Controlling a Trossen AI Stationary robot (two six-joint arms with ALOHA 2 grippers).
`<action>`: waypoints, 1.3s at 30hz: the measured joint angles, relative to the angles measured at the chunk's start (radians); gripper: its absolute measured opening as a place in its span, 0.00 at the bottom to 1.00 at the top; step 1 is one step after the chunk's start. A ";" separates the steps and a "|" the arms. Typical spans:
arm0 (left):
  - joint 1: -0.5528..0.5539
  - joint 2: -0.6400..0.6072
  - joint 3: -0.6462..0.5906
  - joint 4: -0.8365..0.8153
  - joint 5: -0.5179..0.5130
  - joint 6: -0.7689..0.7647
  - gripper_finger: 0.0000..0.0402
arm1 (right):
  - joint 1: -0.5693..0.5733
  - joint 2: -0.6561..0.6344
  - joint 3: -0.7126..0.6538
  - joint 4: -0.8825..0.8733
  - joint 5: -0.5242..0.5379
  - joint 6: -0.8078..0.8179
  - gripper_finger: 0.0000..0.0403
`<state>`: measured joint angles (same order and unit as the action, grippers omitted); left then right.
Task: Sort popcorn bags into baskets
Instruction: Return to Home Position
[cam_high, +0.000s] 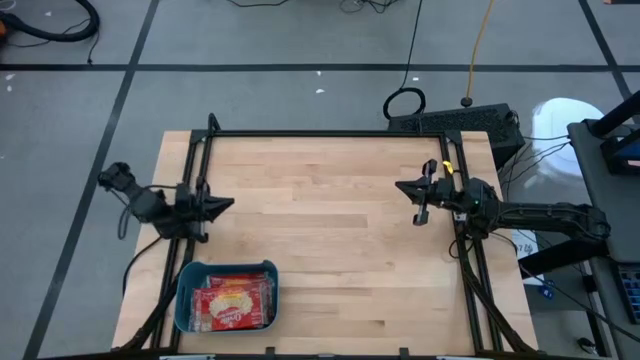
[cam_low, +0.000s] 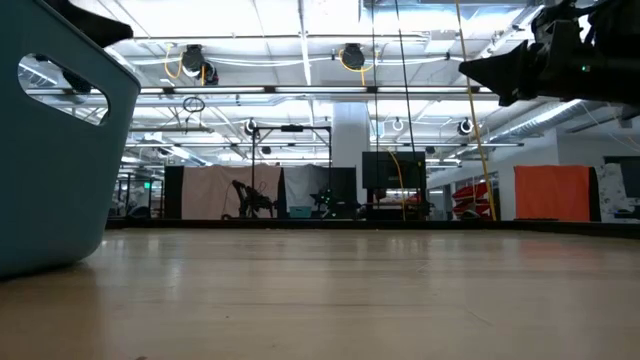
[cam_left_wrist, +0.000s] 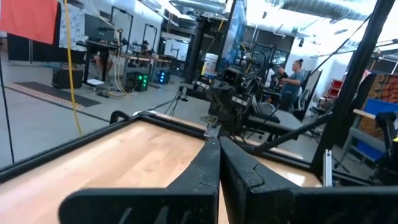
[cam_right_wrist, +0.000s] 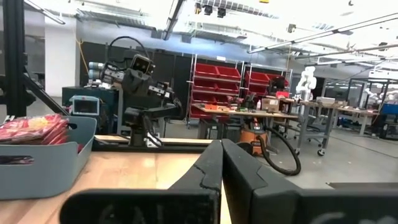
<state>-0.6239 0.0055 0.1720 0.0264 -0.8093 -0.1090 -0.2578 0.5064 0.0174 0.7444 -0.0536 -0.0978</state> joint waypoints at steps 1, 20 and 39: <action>0.022 0.000 -0.015 0.011 0.023 -0.007 0.01 | -0.001 0.000 0.000 0.000 0.000 0.000 0.00; 0.572 0.000 -0.163 0.111 0.499 -0.046 0.01 | -0.003 -0.019 -0.002 0.000 -0.028 0.003 0.00; 0.716 0.000 -0.163 0.101 0.551 -0.077 0.01 | 0.050 -0.110 -0.002 -0.072 0.071 0.010 0.00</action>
<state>0.0925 0.0051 0.0093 0.1270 -0.2581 -0.1860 -0.2073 0.3965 0.0151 0.6722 0.0173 -0.0877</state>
